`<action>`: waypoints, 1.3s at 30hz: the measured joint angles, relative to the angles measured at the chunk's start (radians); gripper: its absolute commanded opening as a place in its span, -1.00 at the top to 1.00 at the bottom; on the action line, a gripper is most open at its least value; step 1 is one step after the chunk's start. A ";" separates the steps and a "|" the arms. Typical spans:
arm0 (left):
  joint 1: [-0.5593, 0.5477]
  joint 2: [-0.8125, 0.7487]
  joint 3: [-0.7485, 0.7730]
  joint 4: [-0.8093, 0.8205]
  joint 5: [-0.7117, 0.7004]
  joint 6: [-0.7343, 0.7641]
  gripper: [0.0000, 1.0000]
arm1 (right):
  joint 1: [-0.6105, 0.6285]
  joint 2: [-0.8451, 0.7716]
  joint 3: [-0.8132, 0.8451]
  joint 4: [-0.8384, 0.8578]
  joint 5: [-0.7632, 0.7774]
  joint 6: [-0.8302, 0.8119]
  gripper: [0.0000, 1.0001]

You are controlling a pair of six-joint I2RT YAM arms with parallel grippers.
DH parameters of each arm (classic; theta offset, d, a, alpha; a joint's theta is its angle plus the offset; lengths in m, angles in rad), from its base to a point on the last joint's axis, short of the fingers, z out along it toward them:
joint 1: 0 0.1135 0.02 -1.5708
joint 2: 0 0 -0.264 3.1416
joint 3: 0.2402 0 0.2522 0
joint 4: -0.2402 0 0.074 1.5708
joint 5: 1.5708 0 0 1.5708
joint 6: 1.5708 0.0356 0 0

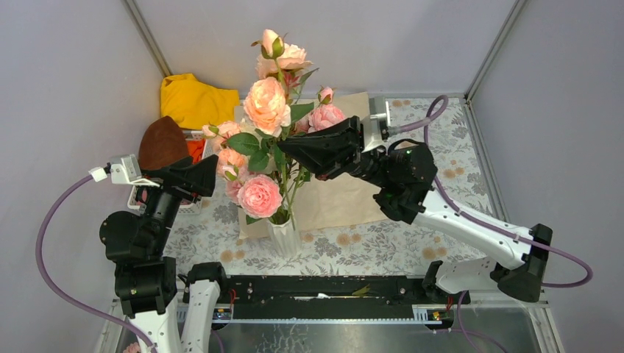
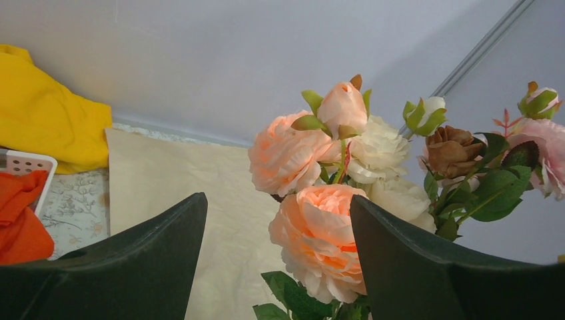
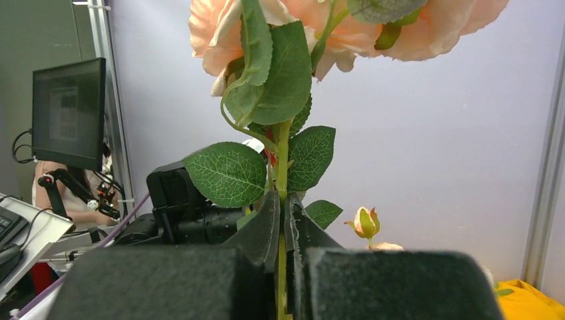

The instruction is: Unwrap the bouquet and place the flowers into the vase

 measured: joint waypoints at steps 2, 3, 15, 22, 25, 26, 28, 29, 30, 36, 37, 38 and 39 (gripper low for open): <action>0.000 0.001 0.000 -0.002 -0.007 0.012 -0.71 | 0.001 0.029 0.000 0.029 0.000 -0.002 1.00; 0.000 0.002 0.000 -0.002 -0.011 0.017 -0.72 | 0.001 0.044 0.001 0.040 0.000 -0.003 1.00; 0.000 0.030 -0.029 -0.006 -0.033 0.054 -0.71 | 0.002 0.130 0.102 0.055 0.011 -0.058 1.00; 0.000 0.031 -0.034 -0.006 -0.039 0.061 -0.71 | 0.002 0.124 0.117 0.079 0.018 -0.084 1.00; 0.000 0.031 -0.035 -0.006 -0.040 0.061 -0.71 | 0.002 0.116 0.085 0.082 0.022 -0.090 1.00; 0.000 0.031 -0.036 -0.006 -0.040 0.061 -0.71 | 0.002 0.115 0.074 0.083 0.025 -0.093 1.00; 0.000 0.031 -0.039 -0.006 -0.040 0.061 -0.71 | 0.002 0.114 0.056 0.085 0.034 -0.097 1.00; 0.000 0.031 -0.040 -0.006 -0.040 0.061 -0.71 | 0.002 0.113 0.045 0.086 0.039 -0.097 1.00; 0.000 0.031 -0.041 -0.006 -0.040 0.061 -0.71 | 0.002 0.111 0.033 0.087 0.043 -0.097 1.00; 0.000 0.031 -0.044 -0.006 -0.040 0.061 -0.71 | 0.002 0.100 -0.035 0.099 0.052 -0.086 1.00; 0.000 0.031 -0.045 -0.006 -0.040 0.061 -0.71 | 0.002 0.099 -0.042 0.100 0.052 -0.084 1.00; 0.000 0.031 -0.045 -0.006 -0.040 0.061 -0.71 | 0.002 0.098 -0.047 0.099 0.052 -0.084 1.00; 0.000 0.031 -0.045 -0.006 -0.040 0.061 -0.71 | 0.002 0.097 -0.052 0.099 0.053 -0.083 1.00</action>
